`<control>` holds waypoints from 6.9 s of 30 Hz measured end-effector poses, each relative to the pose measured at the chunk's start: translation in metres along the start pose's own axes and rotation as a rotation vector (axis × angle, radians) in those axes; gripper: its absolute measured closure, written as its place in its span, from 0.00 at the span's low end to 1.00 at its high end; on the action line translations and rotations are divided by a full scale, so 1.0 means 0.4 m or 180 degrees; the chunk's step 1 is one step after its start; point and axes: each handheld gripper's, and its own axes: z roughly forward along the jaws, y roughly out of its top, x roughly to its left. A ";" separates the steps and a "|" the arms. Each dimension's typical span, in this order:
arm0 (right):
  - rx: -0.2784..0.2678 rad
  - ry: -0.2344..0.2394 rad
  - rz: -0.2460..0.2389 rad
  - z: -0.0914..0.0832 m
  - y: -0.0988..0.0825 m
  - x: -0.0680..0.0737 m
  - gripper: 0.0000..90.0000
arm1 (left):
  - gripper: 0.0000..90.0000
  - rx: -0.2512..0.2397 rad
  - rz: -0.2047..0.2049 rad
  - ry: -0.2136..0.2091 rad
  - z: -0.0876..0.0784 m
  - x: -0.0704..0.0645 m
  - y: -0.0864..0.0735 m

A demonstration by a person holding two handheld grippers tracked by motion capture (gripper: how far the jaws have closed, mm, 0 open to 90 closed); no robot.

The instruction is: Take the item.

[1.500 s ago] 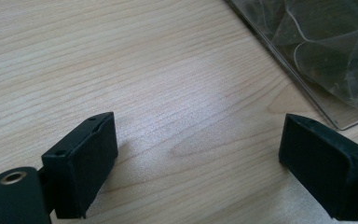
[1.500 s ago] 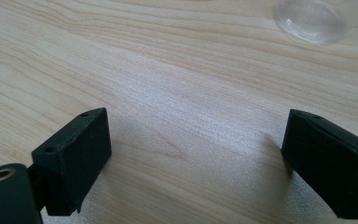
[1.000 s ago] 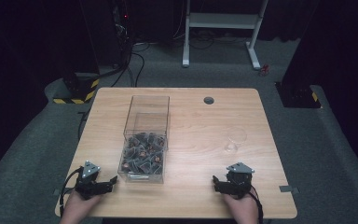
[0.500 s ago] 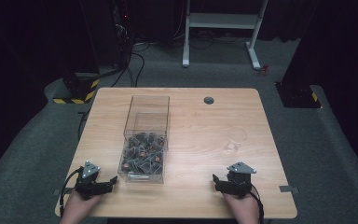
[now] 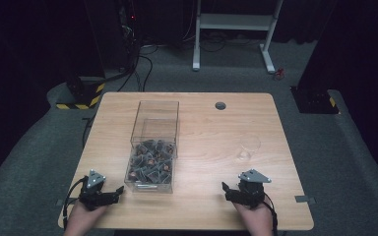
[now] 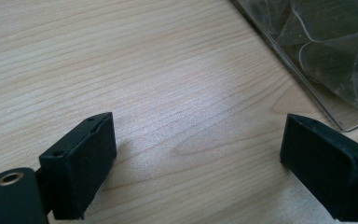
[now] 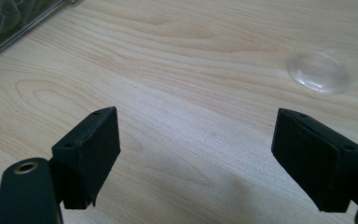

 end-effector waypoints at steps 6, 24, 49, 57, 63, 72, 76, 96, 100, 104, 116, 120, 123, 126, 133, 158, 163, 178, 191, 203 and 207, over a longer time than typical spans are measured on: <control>-0.0025 0.0082 -0.0002 -0.005 0.014 0.009 0.17 | 0.11 0.0002 0.0008 -0.0004 0.000 0.000 0.000; -0.0152 0.0148 0.0005 -0.015 0.055 0.017 0.18 | 0.07 0.0047 0.0060 -0.0062 0.004 0.000 0.003; -0.0332 0.0325 -0.0069 -0.033 0.143 0.059 0.21 | 0.07 0.0040 0.0063 -0.0053 0.003 0.000 0.002; -0.0361 0.0374 -0.0132 -0.031 0.176 0.085 0.22 | 0.07 0.0040 0.0065 -0.0054 0.003 0.000 0.002; -0.0393 0.0434 -0.0183 -0.027 0.200 0.106 0.23 | 0.07 0.0040 0.0067 -0.0054 0.003 0.000 0.002; -0.0432 0.0518 -0.0263 -0.019 0.223 0.136 0.25 | 0.07 0.0038 0.0041 -0.0058 0.003 -0.001 0.001; -0.0437 0.0567 -0.0309 -0.013 0.230 0.154 0.25 | 0.07 0.0038 0.0045 -0.0064 0.004 -0.001 0.002; -0.0434 0.0824 -0.0533 0.009 0.259 0.265 0.27 | 0.06 0.0041 0.0051 -0.0070 0.004 -0.001 0.002; -0.0440 0.0878 -0.0558 0.014 0.264 0.282 0.28 | 0.06 0.0044 0.0057 -0.0075 0.004 0.000 0.002; -0.0440 0.0930 -0.0567 0.018 0.269 0.298 0.31 | 0.06 0.0044 0.0057 -0.0077 0.004 0.000 0.002; -0.0387 0.1095 -0.0656 0.040 0.280 0.353 0.36 | 0.06 0.0044 0.0064 -0.0082 0.004 0.000 0.002; -0.0386 0.1165 -0.0661 0.045 0.282 0.367 0.38 | 0.06 0.0046 0.0065 -0.0084 0.004 0.000 0.002; -0.0385 0.1205 -0.0654 0.049 0.283 0.377 0.39 | 0.06 0.0047 0.0066 -0.0084 0.004 0.000 0.002; -0.0370 0.1245 -0.0672 0.054 0.281 0.388 0.41 | 0.06 0.0047 0.0066 -0.0084 0.004 0.000 0.002; -0.0310 0.1296 -0.0702 0.066 0.274 0.411 0.44 | 0.06 0.0046 0.0067 -0.0084 0.004 0.000 0.002; -0.0249 0.1270 -0.0740 0.094 0.253 0.440 0.71 | 0.06 0.0048 0.0073 -0.0089 0.004 0.000 0.002; -0.0252 0.1294 -0.0739 0.096 0.253 0.439 0.75 | 0.06 0.0050 0.0087 -0.0089 0.003 0.001 0.001; -0.0220 0.1268 -0.0768 0.103 0.252 0.435 0.87 | 0.06 0.0051 0.0100 -0.0088 0.003 0.001 0.002; -0.0259 0.1254 -0.0837 0.099 0.247 0.437 1.00 | 0.06 0.0056 0.0108 -0.0097 0.002 0.002 0.002; -0.0384 0.1251 -0.0790 0.081 0.261 0.425 1.00 | 0.06 0.0056 0.0107 -0.0097 0.002 0.002 0.002; -0.0423 0.1254 -0.0779 0.077 0.266 0.423 1.00 | 0.06 0.0056 0.0107 -0.0096 0.003 0.002 0.002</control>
